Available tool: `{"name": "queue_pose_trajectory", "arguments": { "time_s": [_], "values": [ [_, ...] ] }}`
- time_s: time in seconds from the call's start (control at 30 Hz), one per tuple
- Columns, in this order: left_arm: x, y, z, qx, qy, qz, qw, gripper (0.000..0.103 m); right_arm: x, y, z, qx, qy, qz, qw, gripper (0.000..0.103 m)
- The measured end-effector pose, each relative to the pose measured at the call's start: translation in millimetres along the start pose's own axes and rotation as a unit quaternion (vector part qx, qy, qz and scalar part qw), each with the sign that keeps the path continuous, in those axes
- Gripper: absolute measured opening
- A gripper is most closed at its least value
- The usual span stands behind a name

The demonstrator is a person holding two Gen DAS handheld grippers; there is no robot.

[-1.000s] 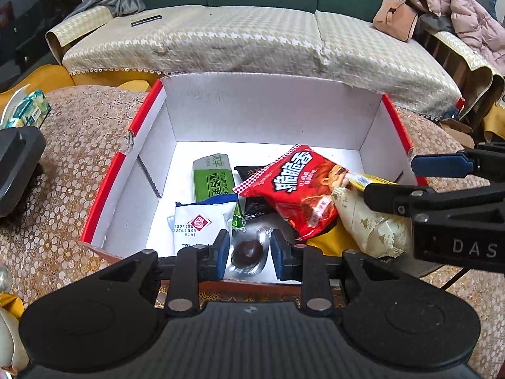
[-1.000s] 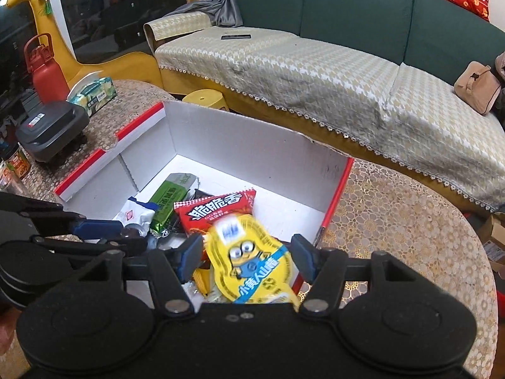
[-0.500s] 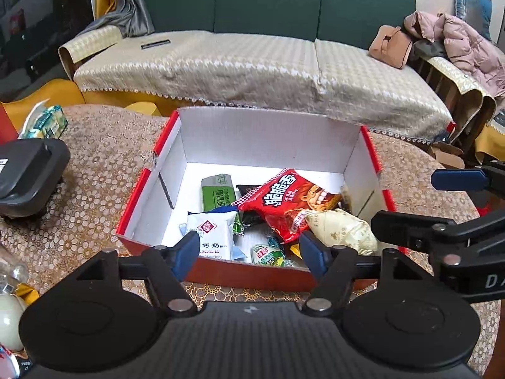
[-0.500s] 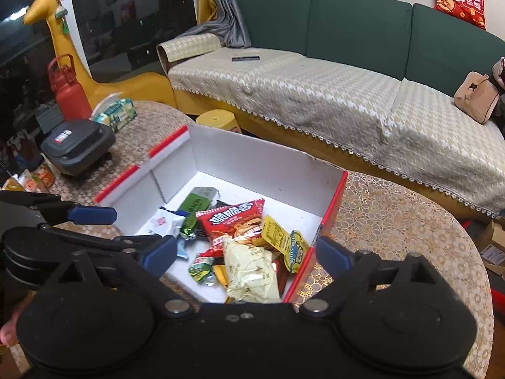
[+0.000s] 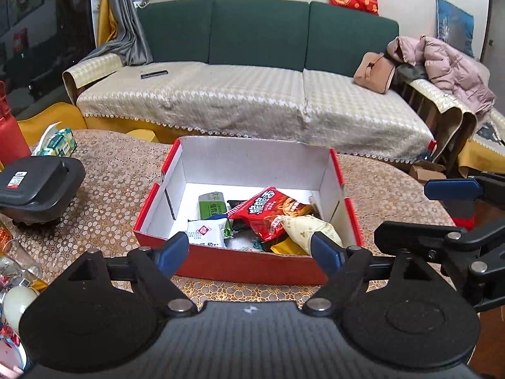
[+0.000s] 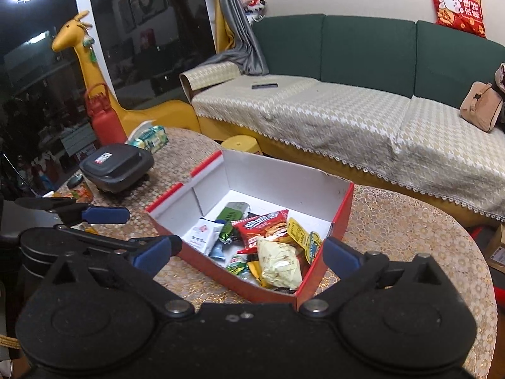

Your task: Organize snacks

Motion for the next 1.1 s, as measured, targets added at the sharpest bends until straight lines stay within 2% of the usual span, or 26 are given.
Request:
{"name": "queue_pose_trajectory", "arguments": {
  "time_s": [0.43, 0.8, 1.1],
  "values": [
    [15, 0, -38, 0.010, -0.030, -0.024, 0.9992, 0.100, 14, 15, -42, -0.011, -0.044, -0.007, 0.999, 0.103],
    [20, -7, -51, 0.003, -0.031, -0.028, 0.9991, 0.100, 25, 19, -58, -0.004, -0.062, -0.009, 0.998, 0.103],
    [21, -17, -59, -0.013, -0.028, -0.018, 0.9994, 0.100, 35, 12, -65, 0.001, -0.072, 0.016, 0.997, 0.103]
  ]
}}
Point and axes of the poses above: each gripper's, at about its wrist camera, not at the fingertips, and z roughly the way its jaws point, y to its left, x to its underside, the point moved 5 cm from there along z, roughly the way its jaws point, and after that the axes turned 3 degrees about -x, right-handed, at the moved point
